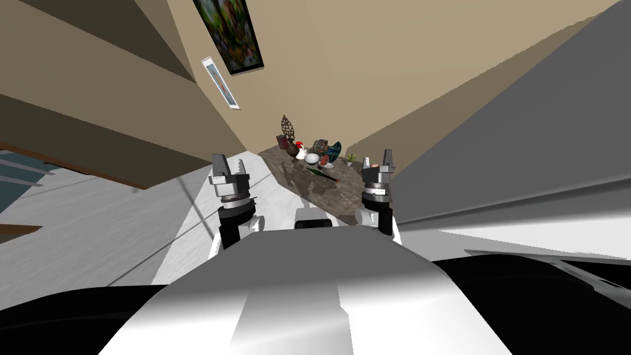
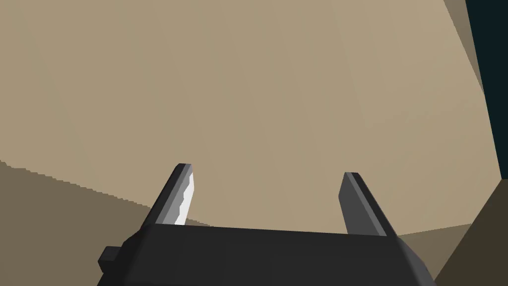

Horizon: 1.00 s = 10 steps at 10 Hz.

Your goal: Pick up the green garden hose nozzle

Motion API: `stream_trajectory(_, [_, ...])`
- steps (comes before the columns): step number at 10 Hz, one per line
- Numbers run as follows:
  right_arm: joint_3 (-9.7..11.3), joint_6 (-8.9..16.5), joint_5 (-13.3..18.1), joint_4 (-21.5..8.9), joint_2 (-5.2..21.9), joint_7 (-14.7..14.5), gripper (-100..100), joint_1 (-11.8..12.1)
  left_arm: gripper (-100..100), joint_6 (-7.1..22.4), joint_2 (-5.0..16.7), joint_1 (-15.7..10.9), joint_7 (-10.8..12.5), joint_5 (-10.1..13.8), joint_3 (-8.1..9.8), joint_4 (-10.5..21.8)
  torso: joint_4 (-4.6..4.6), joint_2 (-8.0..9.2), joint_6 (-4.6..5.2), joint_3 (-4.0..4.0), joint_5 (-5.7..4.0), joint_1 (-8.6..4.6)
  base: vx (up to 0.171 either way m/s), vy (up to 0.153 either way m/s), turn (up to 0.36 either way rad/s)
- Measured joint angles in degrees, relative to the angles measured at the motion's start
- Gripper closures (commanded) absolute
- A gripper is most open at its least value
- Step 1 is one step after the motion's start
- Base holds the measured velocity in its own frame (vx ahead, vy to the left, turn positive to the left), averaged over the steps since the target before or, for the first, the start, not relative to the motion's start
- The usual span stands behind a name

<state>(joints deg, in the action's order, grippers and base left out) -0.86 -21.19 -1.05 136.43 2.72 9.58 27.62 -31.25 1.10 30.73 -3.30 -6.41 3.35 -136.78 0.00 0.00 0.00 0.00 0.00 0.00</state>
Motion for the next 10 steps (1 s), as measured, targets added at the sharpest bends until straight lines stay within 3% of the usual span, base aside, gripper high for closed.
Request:
stream_trajectory(5, [1.2,-4.0,1.1,-3.2,7.4,-4.4,-100,0.4,0,0.0,0.0,0.0,0.0,0.0,-0.01,0.0,0.1,0.46,0.0,0.27,0.1,0.45,-0.103,0.111,-0.054])
stream_trajectory(10, [1.9,-8.0,3.1,-8.2,15.5,-9.3,-100,0.2,0,0.0,0.0,0.0,0.0,0.0,-0.01,0.0,0.03,0.15,0.0,0.09,0.11,0.47,-0.044,0.122,-0.024])
